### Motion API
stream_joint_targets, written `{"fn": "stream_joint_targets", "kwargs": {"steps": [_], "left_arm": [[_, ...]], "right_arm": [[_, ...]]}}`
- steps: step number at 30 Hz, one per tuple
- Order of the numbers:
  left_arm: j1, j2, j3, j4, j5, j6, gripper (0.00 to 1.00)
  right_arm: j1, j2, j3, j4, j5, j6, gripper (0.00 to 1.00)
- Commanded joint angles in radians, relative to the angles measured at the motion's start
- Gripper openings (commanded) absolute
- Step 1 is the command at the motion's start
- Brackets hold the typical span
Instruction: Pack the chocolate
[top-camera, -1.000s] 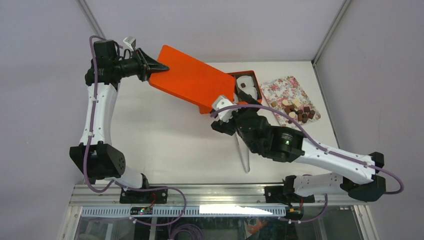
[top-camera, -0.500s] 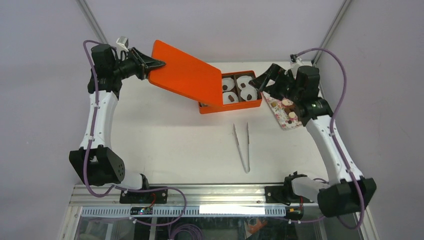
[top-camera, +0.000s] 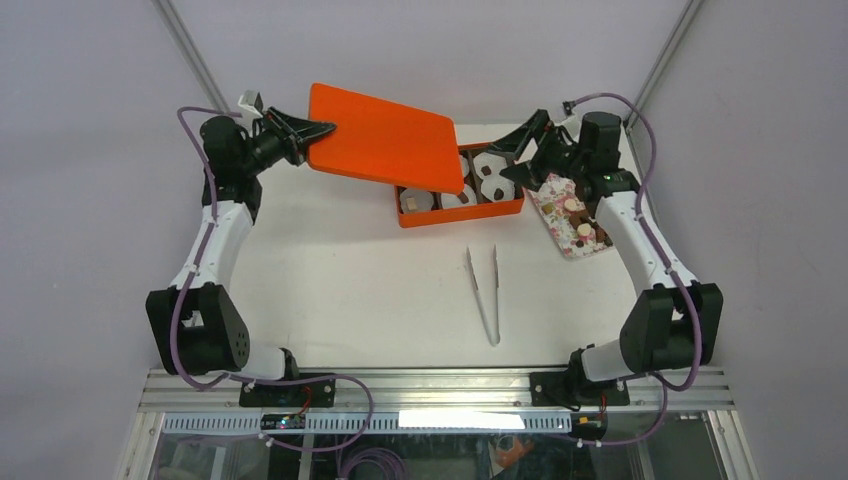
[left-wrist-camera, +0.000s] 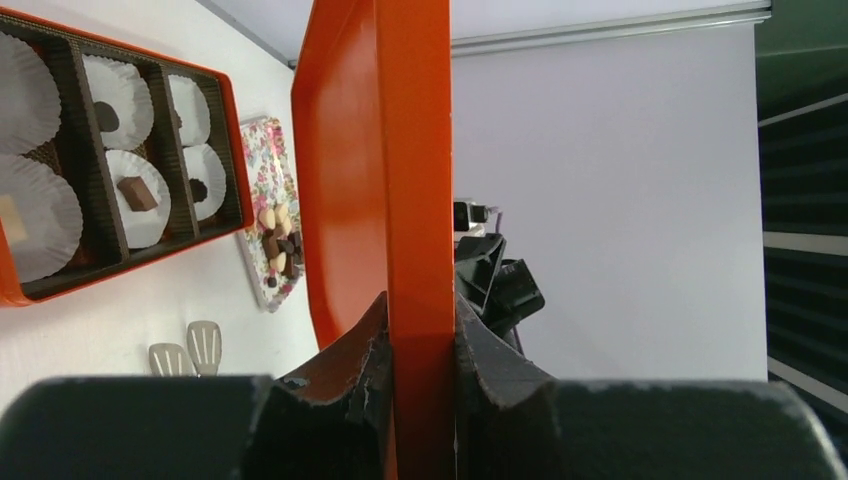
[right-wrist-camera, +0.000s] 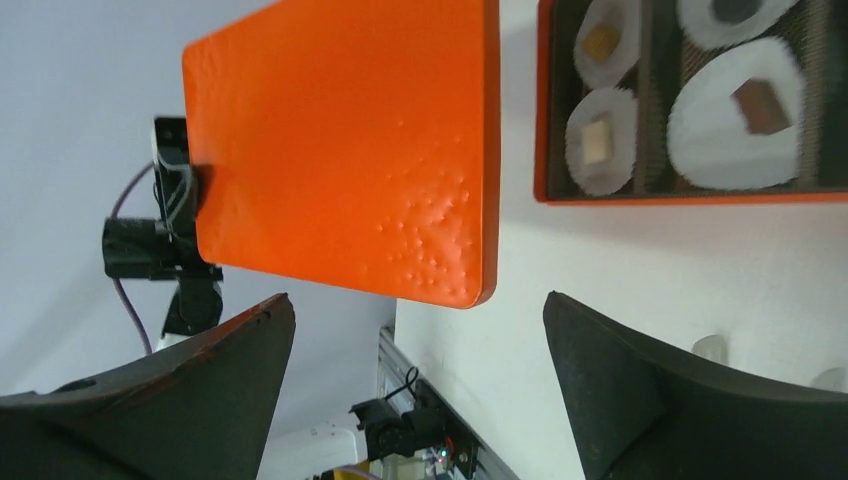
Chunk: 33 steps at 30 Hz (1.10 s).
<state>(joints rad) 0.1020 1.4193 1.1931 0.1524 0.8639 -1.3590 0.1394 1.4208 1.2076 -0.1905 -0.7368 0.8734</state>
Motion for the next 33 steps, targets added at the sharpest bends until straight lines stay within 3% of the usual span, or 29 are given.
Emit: {"fn": "stream_joint_targets", "kwargs": {"steps": [1,6,13,25,33], "left_arm": [[-0.071,0.022,-0.056,0.370,-0.108,-0.101,0.00],[-0.151,0.183,-0.082,0.694,-0.183,-0.168,0.00],[-0.234,0.485,-0.030,1.042,-0.226,-0.334,0.00],[-0.300,0.669,0.043,1.124,-0.257,-0.342,0.00],[-0.339,0.793,0.125,1.198,-0.268,-0.380,0.00]], "right_arm": [[-0.096,0.003,0.105,-0.069,0.054,-0.063,0.99],[-0.205,0.053,0.229,-0.323,0.170,-0.178,0.99],[-0.264,0.115,0.322,-0.428,0.279,-0.256,0.99],[-0.263,0.221,0.384,-0.463,0.347,-0.321,0.99],[-0.239,0.396,0.522,-0.502,0.390,-0.337,0.99]]}}
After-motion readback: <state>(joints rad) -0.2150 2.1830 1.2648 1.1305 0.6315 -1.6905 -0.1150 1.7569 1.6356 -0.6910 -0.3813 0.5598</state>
